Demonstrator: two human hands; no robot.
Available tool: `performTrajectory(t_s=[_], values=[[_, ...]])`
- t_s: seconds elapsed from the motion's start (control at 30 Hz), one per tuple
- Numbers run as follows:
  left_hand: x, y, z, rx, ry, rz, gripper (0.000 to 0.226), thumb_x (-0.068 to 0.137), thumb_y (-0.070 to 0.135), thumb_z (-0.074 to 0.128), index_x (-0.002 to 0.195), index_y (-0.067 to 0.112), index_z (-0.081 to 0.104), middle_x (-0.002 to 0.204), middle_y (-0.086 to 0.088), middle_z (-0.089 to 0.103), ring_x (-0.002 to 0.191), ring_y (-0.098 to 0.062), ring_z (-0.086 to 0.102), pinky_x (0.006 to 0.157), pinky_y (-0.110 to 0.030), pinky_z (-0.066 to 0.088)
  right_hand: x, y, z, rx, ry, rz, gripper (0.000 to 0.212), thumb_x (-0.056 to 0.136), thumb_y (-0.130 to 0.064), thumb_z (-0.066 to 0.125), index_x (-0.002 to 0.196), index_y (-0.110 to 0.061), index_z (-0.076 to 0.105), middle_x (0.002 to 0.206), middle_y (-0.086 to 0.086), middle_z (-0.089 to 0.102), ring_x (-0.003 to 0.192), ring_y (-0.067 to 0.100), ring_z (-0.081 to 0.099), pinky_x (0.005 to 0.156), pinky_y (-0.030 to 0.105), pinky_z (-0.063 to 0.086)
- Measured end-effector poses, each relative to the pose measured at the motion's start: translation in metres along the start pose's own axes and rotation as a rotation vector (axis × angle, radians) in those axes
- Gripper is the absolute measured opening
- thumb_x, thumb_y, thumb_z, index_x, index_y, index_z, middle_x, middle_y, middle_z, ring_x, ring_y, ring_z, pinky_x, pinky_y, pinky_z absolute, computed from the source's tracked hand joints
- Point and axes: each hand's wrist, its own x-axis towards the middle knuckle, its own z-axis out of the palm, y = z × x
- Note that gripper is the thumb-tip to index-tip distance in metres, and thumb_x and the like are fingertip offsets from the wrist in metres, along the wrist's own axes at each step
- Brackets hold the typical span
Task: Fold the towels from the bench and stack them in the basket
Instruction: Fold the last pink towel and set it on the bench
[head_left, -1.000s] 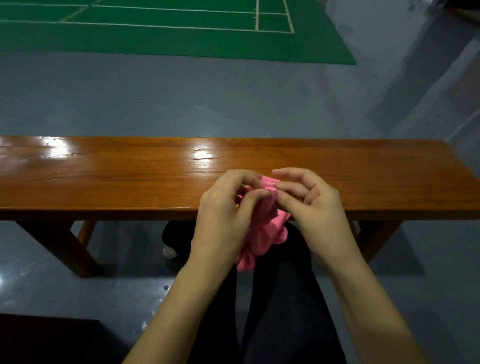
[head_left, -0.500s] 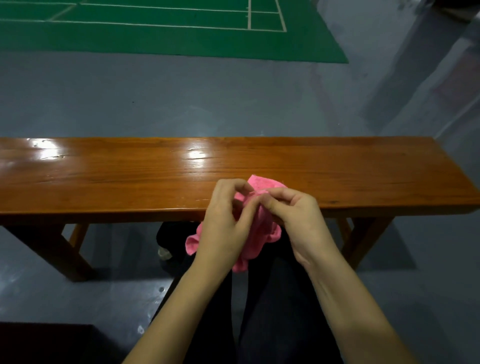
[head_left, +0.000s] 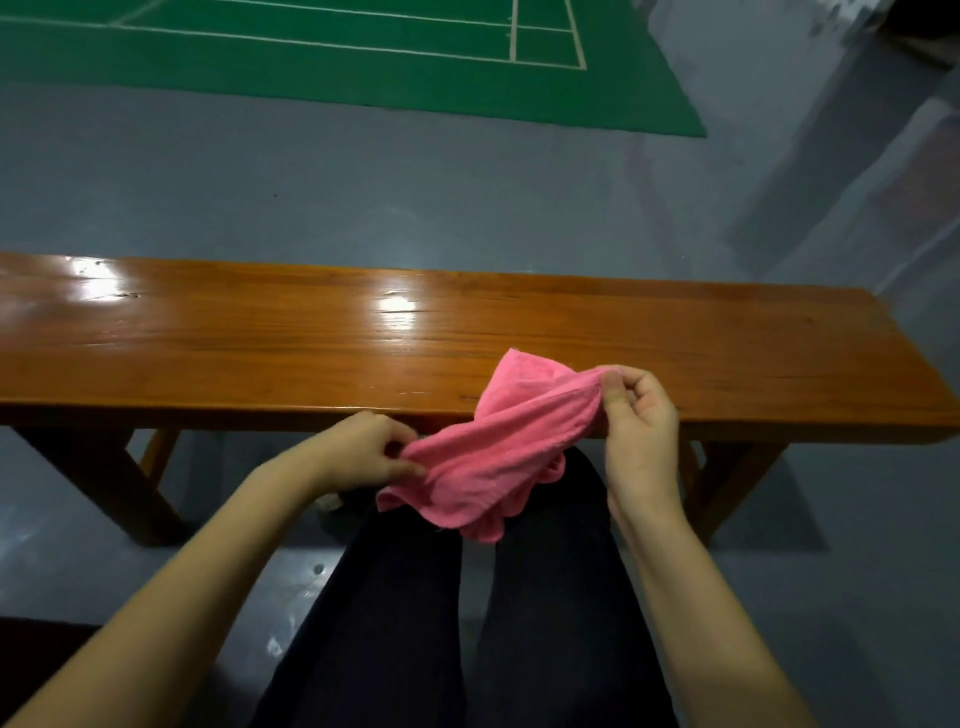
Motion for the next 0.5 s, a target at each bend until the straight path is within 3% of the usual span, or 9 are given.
performTrajectory(t_s=[0.07, 0.13, 0.17, 0.27, 0.3, 0.37, 0.43, 0.5], values=[[0.002, -0.002, 0.004, 0.147, -0.162, 0.007, 0.026, 0.083, 0.052, 0.063, 0.076, 0.027, 0.065, 0.071, 0.009, 0.066, 0.064, -0.002, 0.058, 0.069, -0.02, 0.039, 0.0, 0.001, -0.003, 0.004, -0.003, -0.006, 0.014, 0.098, -0.016, 0.049, 0.097, -0.009, 0.06, 0.084, -0.001, 0.064, 0.07, -0.003, 0.058, 0.065, 0.011, 0.047], [0.001, -0.002, 0.001, 0.155, -0.138, 0.08, 0.031, 0.082, 0.054, 0.061, 0.067, 0.026, 0.059, 0.065, 0.008, 0.061, 0.06, -0.005, 0.053, 0.069, -0.025, 0.036, 0.002, 0.002, -0.005, 0.026, 0.025, 0.014, 0.015, 0.098, -0.015, 0.048, 0.101, -0.005, 0.06, 0.084, -0.002, 0.063, 0.069, -0.005, 0.059, 0.062, 0.009, 0.047], [-0.003, -0.001, -0.003, 0.018, -0.06, 0.115, 0.032, 0.079, 0.053, 0.062, 0.064, 0.024, 0.058, 0.061, 0.009, 0.057, 0.056, -0.005, 0.05, 0.063, -0.024, 0.037, 0.004, 0.002, -0.008, 0.043, 0.05, 0.032, 0.016, 0.099, -0.016, 0.047, 0.103, -0.005, 0.059, 0.085, -0.003, 0.063, 0.072, -0.003, 0.059, 0.063, 0.01, 0.048], [-0.016, 0.003, -0.02, -0.537, 0.376, 0.199, 0.038, 0.072, 0.051, 0.061, 0.057, 0.018, 0.05, 0.052, 0.011, 0.042, 0.052, -0.001, 0.037, 0.048, -0.018, 0.027, 0.013, 0.006, -0.015, 0.057, 0.117, 0.066, 0.018, 0.099, -0.018, 0.046, 0.106, -0.007, 0.059, 0.088, -0.002, 0.064, 0.085, 0.008, 0.059, 0.077, 0.019, 0.048], [-0.017, 0.002, -0.026, -0.592, 0.48, 0.224, 0.041, 0.072, 0.051, 0.062, 0.057, 0.017, 0.046, 0.052, 0.011, 0.038, 0.052, -0.001, 0.035, 0.047, -0.018, 0.025, 0.015, 0.008, -0.016, 0.052, 0.125, 0.071, 0.018, 0.099, -0.019, 0.046, 0.105, -0.008, 0.059, 0.089, -0.002, 0.064, 0.086, 0.01, 0.058, 0.08, 0.022, 0.047], [-0.018, -0.002, -0.036, -0.421, 0.519, 0.266, 0.046, 0.072, 0.056, 0.061, 0.056, 0.017, 0.045, 0.051, 0.011, 0.038, 0.051, -0.002, 0.035, 0.047, -0.021, 0.026, 0.017, 0.012, -0.017, 0.051, 0.142, 0.08, 0.017, 0.1, -0.019, 0.045, 0.102, -0.011, 0.059, 0.091, 0.0, 0.063, 0.088, 0.012, 0.058, 0.083, 0.025, 0.047], [-0.017, -0.015, -0.04, -0.069, 0.416, 0.272, 0.05, 0.072, 0.065, 0.055, 0.055, 0.018, 0.046, 0.047, 0.009, 0.041, 0.047, -0.006, 0.037, 0.048, -0.026, 0.029, 0.022, 0.015, -0.018, 0.061, 0.177, 0.09, 0.018, 0.101, -0.019, 0.044, 0.102, -0.009, 0.058, 0.09, 0.001, 0.061, 0.089, 0.014, 0.056, 0.087, 0.029, 0.046], [-0.018, -0.031, -0.044, 0.138, 0.301, 0.23, 0.057, 0.07, 0.075, 0.046, 0.053, 0.021, 0.042, 0.045, 0.006, 0.042, 0.045, -0.009, 0.038, 0.048, -0.029, 0.03, 0.028, 0.016, -0.02, 0.07, 0.221, 0.1, 0.016, 0.101, -0.018, 0.043, 0.096, -0.012, 0.058, 0.087, -0.001, 0.059, 0.086, 0.012, 0.055, 0.085, 0.028, 0.045]])
